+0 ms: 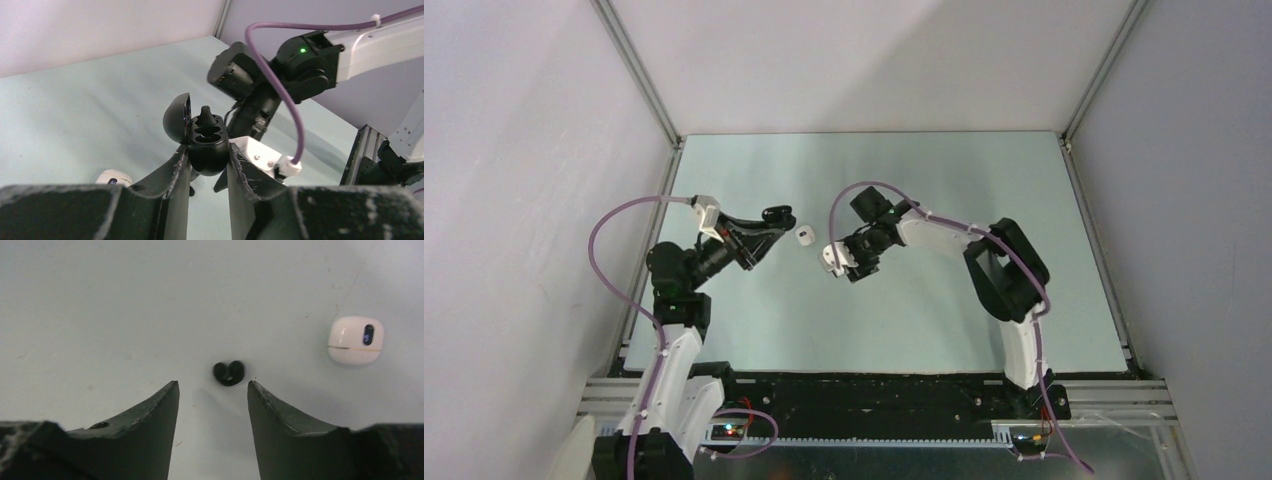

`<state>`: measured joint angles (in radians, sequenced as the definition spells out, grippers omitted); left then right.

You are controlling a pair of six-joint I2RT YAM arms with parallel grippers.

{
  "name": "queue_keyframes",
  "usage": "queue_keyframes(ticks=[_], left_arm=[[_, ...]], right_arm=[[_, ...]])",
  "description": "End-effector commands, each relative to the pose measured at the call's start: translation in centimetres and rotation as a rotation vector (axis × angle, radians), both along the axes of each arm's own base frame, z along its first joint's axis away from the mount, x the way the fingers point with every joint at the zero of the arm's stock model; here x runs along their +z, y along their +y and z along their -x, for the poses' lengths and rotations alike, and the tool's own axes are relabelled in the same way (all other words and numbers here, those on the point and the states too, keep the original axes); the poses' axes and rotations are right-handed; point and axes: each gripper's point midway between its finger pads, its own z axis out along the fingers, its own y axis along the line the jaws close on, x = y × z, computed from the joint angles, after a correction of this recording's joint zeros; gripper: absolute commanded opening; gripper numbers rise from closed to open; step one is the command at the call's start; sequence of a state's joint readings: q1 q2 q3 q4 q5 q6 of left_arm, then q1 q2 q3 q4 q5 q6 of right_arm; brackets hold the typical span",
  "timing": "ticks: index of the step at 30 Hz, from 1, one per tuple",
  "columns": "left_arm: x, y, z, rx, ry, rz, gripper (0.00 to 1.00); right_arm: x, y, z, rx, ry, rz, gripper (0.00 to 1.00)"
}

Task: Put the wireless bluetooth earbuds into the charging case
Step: Pick up the left earbud from the center of the board.

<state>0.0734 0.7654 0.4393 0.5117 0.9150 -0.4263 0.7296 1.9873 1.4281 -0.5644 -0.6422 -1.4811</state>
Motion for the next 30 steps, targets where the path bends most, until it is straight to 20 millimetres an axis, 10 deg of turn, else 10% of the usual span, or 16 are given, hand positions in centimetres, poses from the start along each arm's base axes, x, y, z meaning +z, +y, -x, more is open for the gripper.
queue_keyframes(ticks=[1,6,30], left_arm=[[0.9,0.5,0.1,0.025,-0.032,-0.01,0.0],[0.5,0.5,0.5,0.028,-0.027,-0.015,0.0],[0.1,0.8,0.0,0.049,-0.007,-0.008,0.0]], right_arm=[[1.7,3.0,-1.4,-0.072,0.082,-0.007,0.62],[1.0,4.0,-1.9,-0.133,0.139,0.026,0.8],[-2.5,2.4,-1.8,-0.254,0.204,0.207,0.53]])
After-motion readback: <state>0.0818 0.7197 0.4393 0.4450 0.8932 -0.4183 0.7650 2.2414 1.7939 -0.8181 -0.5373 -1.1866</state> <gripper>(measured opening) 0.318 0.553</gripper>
